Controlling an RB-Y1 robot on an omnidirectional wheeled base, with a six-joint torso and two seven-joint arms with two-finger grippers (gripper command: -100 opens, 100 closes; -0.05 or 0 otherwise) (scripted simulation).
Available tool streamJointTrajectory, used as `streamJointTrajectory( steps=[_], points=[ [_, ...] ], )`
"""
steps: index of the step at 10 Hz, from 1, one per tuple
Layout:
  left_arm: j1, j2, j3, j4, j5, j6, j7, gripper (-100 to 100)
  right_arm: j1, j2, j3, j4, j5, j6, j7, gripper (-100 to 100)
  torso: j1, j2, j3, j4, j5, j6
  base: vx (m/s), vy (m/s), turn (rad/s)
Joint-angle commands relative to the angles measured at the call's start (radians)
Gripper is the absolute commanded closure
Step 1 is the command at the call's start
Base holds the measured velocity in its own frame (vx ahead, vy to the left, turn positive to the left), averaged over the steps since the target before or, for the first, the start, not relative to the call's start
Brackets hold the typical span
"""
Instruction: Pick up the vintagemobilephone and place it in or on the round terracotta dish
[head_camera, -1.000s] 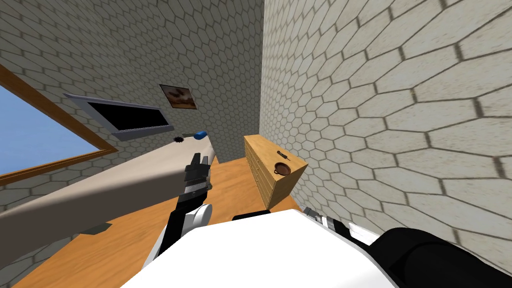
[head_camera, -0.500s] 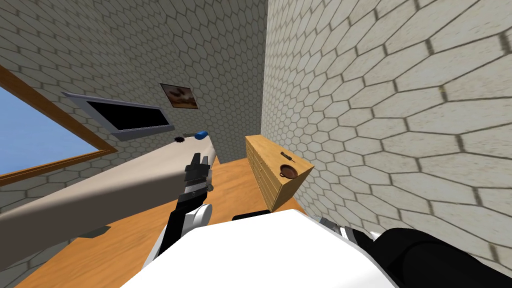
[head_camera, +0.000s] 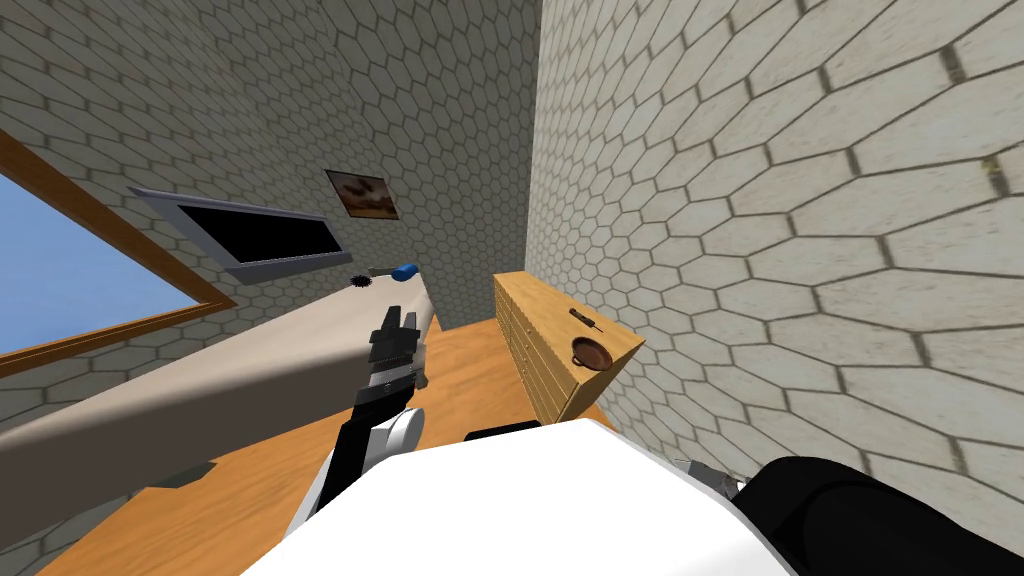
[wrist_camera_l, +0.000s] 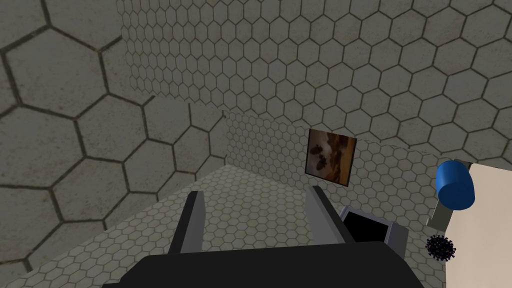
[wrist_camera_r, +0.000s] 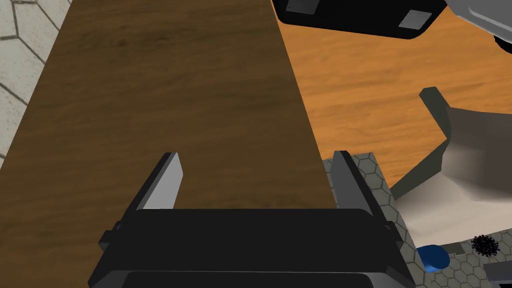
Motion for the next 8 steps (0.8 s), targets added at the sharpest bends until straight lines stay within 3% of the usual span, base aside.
streamJointTrajectory(
  steps=[1,2,3,5,6,7,8],
  points=[
    [0.0,0.0,0.0,0.0,0.0,0.0,0.0,0,0.011,-0.05,0.05,0.05,-0.016,0.0,-0.001,-100,0.0,0.0,0.0,0.0,0.0,0.0,0.235,0.072,0.042],
    [0.0,0.0,0.0,0.0,0.0,0.0,0.0,0,0.011,-0.072,0.05,0.075,-0.016,0.0,-0.001,-100,0.0,-0.005,-0.003,-0.001,0.0,0.0,0.196,0.064,0.02],
    [0.0,0.0,0.0,0.0,0.0,0.0,0.0,0,0.025,-0.106,0.078,0.104,-0.032,-0.008,-0.001,-100,0.0,-0.004,-0.003,-0.001,0.0,0.0,0.212,0.054,0.038],
    [0.0,0.0,0.0,0.0,0.0,0.0,0.0,0,0.025,-0.114,0.078,0.122,-0.032,-0.008,-0.001,-100,-0.001,-0.003,-0.002,-0.001,0.0,0.0,0.111,0.042,0.017],
    [0.0,0.0,0.0,0.0,0.0,0.0,0.0,0,0.037,-0.149,0.105,0.167,-0.049,-0.017,-0.001,-100,-0.002,0.003,0.001,0.0,-0.001,0.0,0.143,0.037,0.04],
    [0.0,0.0,0.0,0.0,0.0,0.0,0.0,0,0.049,-0.184,0.13,0.191,-0.066,-0.027,-0.003,-100,-0.002,0.0,0.0,0.0,-0.001,0.0,0.281,0.046,0.08],
    [0.0,0.0,0.0,0.0,0.0,0.0,0.0,0,0.049,-0.187,0.13,0.209,-0.066,-0.027,-0.003,-100,-0.002,-0.007,-0.004,-0.001,-0.001,-0.001,0.231,0.049,0.04]
  ],
)
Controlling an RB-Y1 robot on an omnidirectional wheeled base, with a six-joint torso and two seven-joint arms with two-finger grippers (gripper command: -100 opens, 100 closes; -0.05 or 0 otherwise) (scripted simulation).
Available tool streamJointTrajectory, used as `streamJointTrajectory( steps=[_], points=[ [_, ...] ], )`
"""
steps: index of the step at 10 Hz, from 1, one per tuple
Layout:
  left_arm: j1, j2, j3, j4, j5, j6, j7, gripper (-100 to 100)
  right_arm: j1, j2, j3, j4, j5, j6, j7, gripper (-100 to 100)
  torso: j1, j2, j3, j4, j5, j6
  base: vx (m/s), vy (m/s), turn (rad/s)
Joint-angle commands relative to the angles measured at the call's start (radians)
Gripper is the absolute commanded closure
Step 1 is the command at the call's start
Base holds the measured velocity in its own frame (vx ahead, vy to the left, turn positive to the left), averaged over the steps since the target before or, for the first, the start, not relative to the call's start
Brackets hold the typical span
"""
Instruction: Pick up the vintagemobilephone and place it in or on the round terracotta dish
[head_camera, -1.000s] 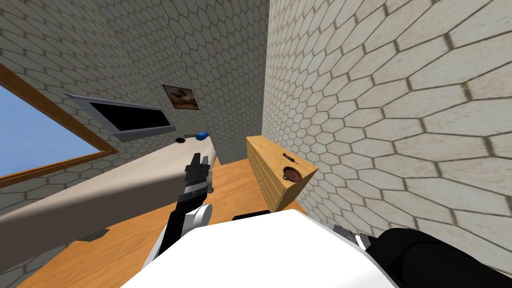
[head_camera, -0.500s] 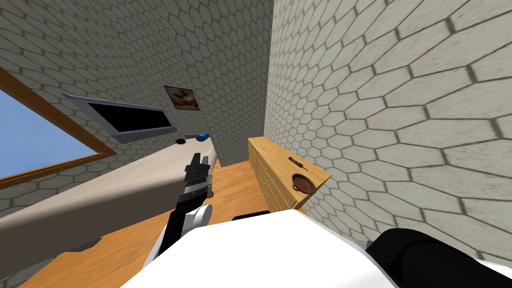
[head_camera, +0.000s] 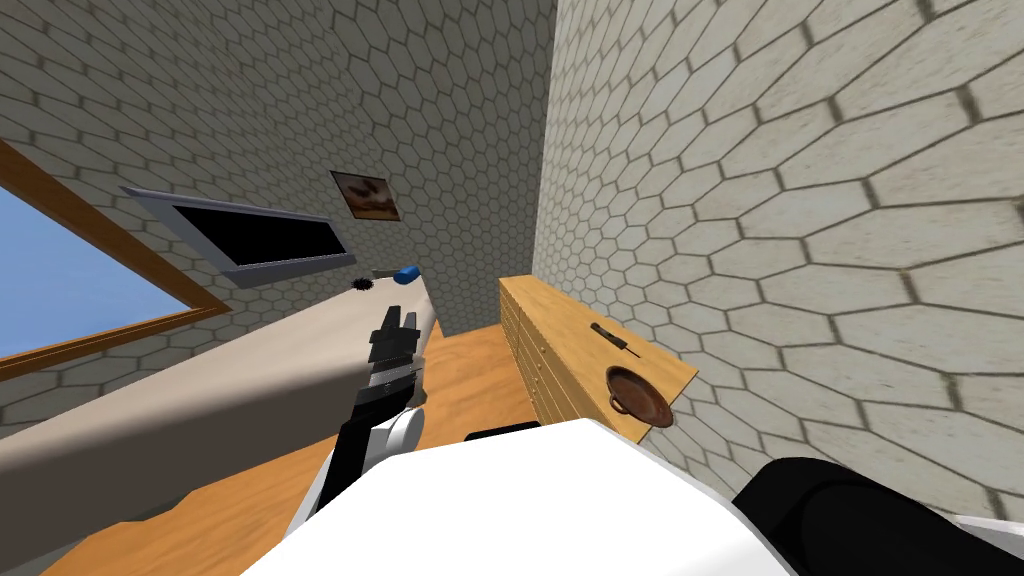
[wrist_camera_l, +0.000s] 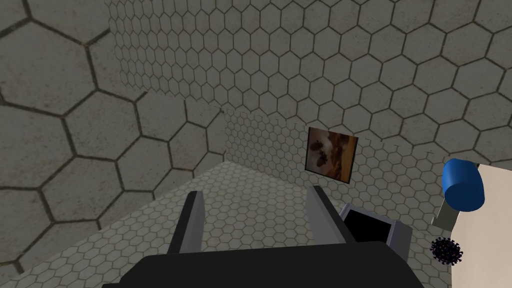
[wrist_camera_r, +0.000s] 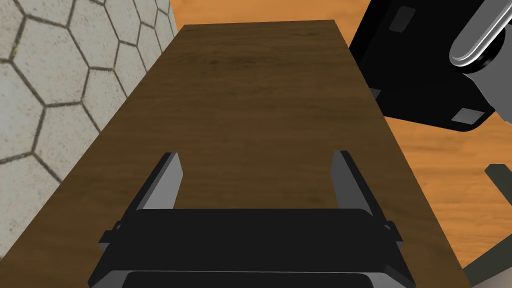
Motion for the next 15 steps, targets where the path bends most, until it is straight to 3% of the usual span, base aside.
streamJointTrajectory(
  steps=[1,2,5,7,15],
  points=[
    [0.0,0.0,0.0,0.0,0.0,0.0,0.0,0,0.017,-0.041,0.027,0.023,-0.024,0.013,-0.001,-100,0.0,0.0,0.0,0.0,0.0,0.0,0.279,0.045,0.053],
    [0.0,0.0,0.0,0.0,0.0,0.0,0.0,0,0.026,-0.067,0.049,0.059,-0.042,0.003,-0.004,-100,0.0,-0.003,-0.001,0.0,0.0,0.0,0.315,0.036,0.102],
    [0.0,0.0,0.0,0.0,0.0,0.0,0.0,0,0.033,-0.089,0.07,0.09,-0.061,-0.008,-0.008,-100,-0.001,-0.004,-0.002,-0.001,0.0,0.0,0.247,0.029,0.042],
    [0.0,0.0,0.0,0.0,0.0,0.0,0.0,0,0.041,-0.119,0.105,0.138,-0.097,-0.03,-0.016,-100,0.002,0.0,0.0,0.0,0.0,0.0,0.255,0.06,0.108],
    [0.0,0.0,0.0,0.0,0.0,0.0,0.0,0,0.034,-0.138,0.159,0.185,-0.172,-0.079,-0.037,-100,0.001,-0.004,-0.003,-0.001,0.0,0.0,0.283,0.035,0.072]
  ],
)
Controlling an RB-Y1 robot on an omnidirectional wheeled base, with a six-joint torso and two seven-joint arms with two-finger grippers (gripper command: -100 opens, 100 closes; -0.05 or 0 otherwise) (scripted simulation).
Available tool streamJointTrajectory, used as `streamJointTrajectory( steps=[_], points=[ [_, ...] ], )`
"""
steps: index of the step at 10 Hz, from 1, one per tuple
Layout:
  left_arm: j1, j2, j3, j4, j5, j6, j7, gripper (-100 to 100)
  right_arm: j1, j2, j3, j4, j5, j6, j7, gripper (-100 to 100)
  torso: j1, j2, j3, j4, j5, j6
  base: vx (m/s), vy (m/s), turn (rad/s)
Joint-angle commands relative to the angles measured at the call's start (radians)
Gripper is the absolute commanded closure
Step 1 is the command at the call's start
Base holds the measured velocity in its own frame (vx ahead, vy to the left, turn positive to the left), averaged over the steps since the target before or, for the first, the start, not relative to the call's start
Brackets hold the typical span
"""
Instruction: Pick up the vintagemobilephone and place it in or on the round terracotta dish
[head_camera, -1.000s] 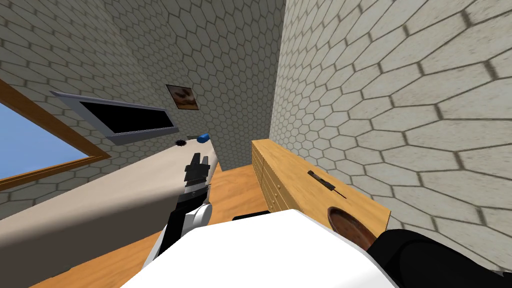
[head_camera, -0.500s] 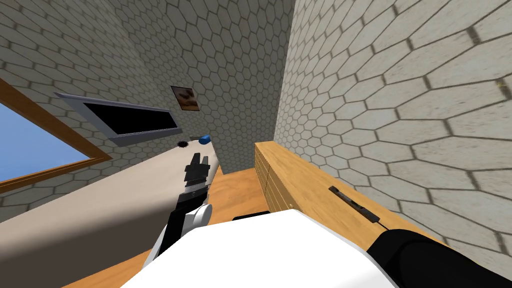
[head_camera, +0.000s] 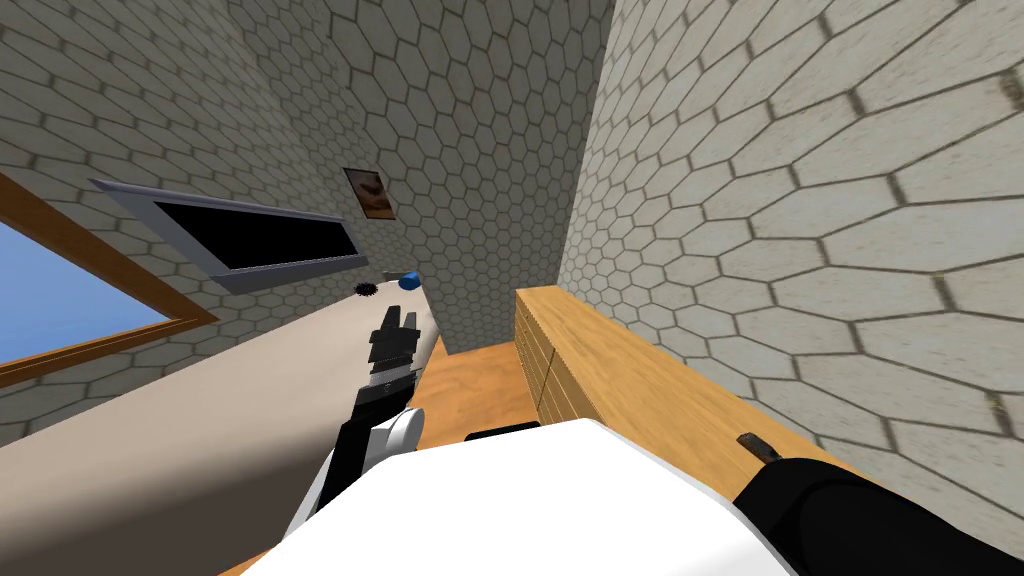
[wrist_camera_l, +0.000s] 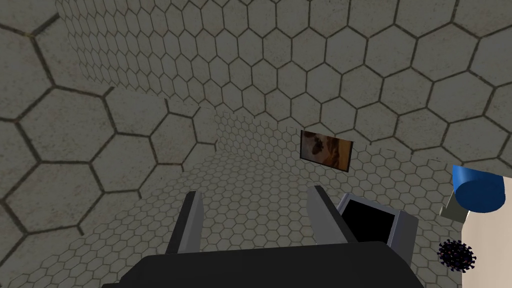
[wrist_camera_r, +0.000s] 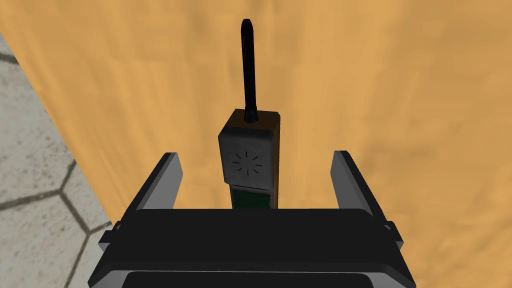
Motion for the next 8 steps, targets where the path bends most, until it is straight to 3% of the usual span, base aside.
streamJointTrajectory(
  steps=[1,2,3,5,6,7,8],
  points=[
    [0.0,0.0,0.0,0.0,0.0,0.0,0.0,0,0.0,0.0,0.0,0.0,0.0,0.0,0.0,-100,0.0,0.0,0.0,0.0,0.0,0.0,0.092,0.002,0.017],
    [0.0,0.0,0.0,0.0,0.0,0.0,0.0,0,0.0,0.0,0.0,0.0,-0.001,-0.001,0.0,0,-0.001,0.008,0.005,0.002,0.0,0.001,0.02,0.001,0.003],
    [0.0,0.0,0.0,0.0,0.0,0.0,0.0,0,-0.007,0.031,-0.004,0.009,0.012,0.014,0.003,-100,-0.001,0.014,0.008,0.003,0.0,0.001,0.007,-0.017,0.046],
    [0.0,0.0,0.0,0.0,0.0,0.0,0.0,0,-0.016,0.071,-0.01,0.02,0.029,0.034,0.007,-100,-0.004,0.018,0.011,0.005,-0.001,0.001,-0.001,-0.04,0.047],
    [0.0,0.0,0.0,0.0,0.0,0.0,0.0,0,-0.017,0.063,-0.007,0.023,0.027,0.024,0.004,-100,-0.005,0.019,0.011,0.005,-0.001,0.002,-0.001,-0.021,0.008],
    [0.0,0.0,0.0,0.0,0.0,0.0,0.0,0,-0.017,0.065,-0.007,0.025,0.029,0.025,0.005,100,-0.003,0.019,0.011,0.005,-0.001,0.001,0.0,0.0,0.0],
    [0.0,0.0,0.0,0.0,0.0,0.0,0.0,0,-0.017,0.065,-0.007,0.025,0.028,0.025,0.005,100,-0.002,0.019,0.011,0.005,-0.001,0.002,0.0,0.0,0.0]
  ],
)
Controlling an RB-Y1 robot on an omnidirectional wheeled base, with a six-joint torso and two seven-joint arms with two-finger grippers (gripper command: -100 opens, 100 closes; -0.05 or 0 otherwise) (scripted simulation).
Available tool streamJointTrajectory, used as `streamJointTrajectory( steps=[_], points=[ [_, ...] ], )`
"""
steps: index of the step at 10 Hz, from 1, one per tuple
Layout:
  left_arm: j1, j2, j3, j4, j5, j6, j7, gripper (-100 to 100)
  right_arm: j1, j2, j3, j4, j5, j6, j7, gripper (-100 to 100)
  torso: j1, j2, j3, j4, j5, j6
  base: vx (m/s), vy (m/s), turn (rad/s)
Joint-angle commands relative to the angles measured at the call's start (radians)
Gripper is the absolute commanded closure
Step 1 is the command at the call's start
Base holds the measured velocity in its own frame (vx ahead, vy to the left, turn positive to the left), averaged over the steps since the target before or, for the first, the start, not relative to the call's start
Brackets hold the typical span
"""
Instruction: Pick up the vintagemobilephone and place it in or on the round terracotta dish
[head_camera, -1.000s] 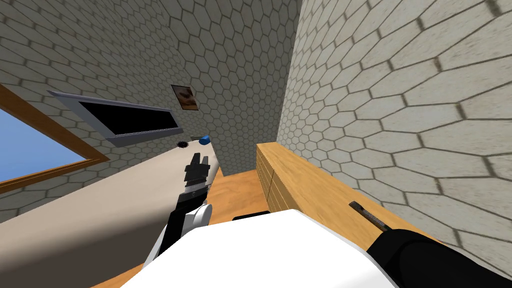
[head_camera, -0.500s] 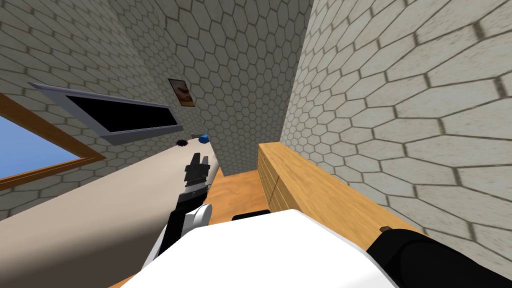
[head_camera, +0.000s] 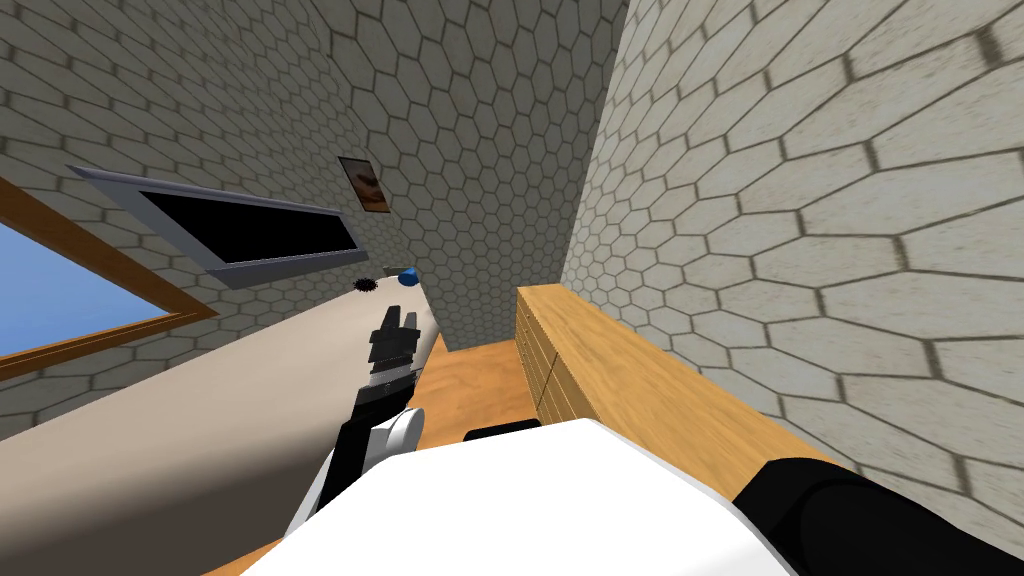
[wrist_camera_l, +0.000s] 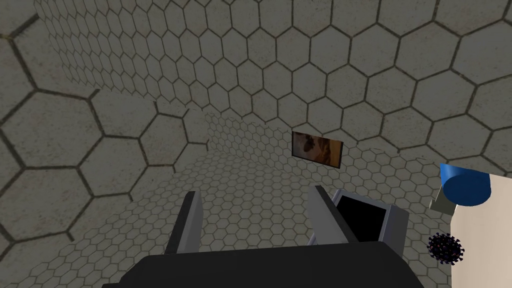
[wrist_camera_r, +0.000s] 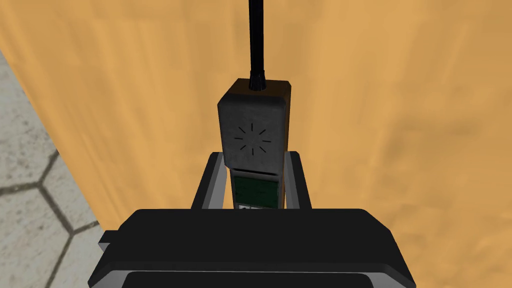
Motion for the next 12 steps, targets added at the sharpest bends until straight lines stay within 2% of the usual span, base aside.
streamJointTrajectory(
  steps=[1,3,4,5,6,7,8,9,10,12],
  points=[
    [0.0,0.0,0.0,0.0,0.0,0.0,0.0,0,0.0,0.0,0.0,0.0,0.0,0.0,0.0,100,0.0,0.0,0.0,0.0,0.0,0.0,0.0,0.0,0.0],
    [0.0,0.0,0.0,0.0,0.0,0.0,0.0,0,0.0,0.0,0.0,0.0,0.0,0.0,0.0,100,0.0,0.0,0.0,0.0,0.0,0.0,0.0,0.0,0.0],
    [0.0,0.0,0.0,0.0,0.0,0.0,0.0,0,0.0,0.0,0.0,0.0,0.0,0.0,0.0,0,0.0,0.0,0.0,0.0,0.0,0.0,0.0,0.0,0.0],
    [0.0,0.0,0.0,0.0,0.0,0.0,0.0,0,0.01,-0.034,0.002,-0.016,-0.016,-0.009,-0.002,100,0.0,0.0,0.0,0.0,0.0,0.0,-0.001,0.022,-0.052],
    [0.0,0.0,0.0,0.0,0.0,0.0,0.0,0,0.015,-0.058,0.006,-0.022,-0.026,-0.021,-0.004,100,0.001,0.0,0.0,0.0,0.001,0.0,0.0,0.042,-0.082],
    [0.0,0.0,0.0,0.0,0.0,0.0,0.0,0,0.008,-0.045,0.004,-0.018,-0.017,-0.012,-0.004,100,0.003,0.0,0.0,0.0,0.001,0.0,0.0,0.02,-0.015],
    [0.0,0.0,0.0,0.0,0.0,0.0,0.0,0,0.008,-0.047,0.005,-0.018,-0.017,-0.014,-0.007,0,0.002,0.0,0.0,0.0,0.001,0.0,0.0,0.0,0.0],
    [0.0,0.0,0.0,0.0,0.0,0.0,0.0,0,0.008,-0.083,0.004,-0.024,-0.024,-0.039,-0.009,100,0.001,0.0,0.0,0.0,0.0,0.0,-0.052,0.003,-0.155],
    [0.0,0.0,0.0,0.0,0.0,0.0,0.0,0,0.008,-0.095,0.003,-0.026,-0.027,-0.048,-0.01,100,0.001,0.003,0.002,0.0,0.001,0.002,-0.086,0.003,-0.181],
    [0.0,0.0,0.0,0.0,0.0,0.0,0.0,0,0.011,-0.149,0.001,-0.035,-0.04,-0.088,-0.013,100,0.002,0.008,0.005,0.002,0.002,0.004,-0.114,-0.002,-0.191]
  ],
)
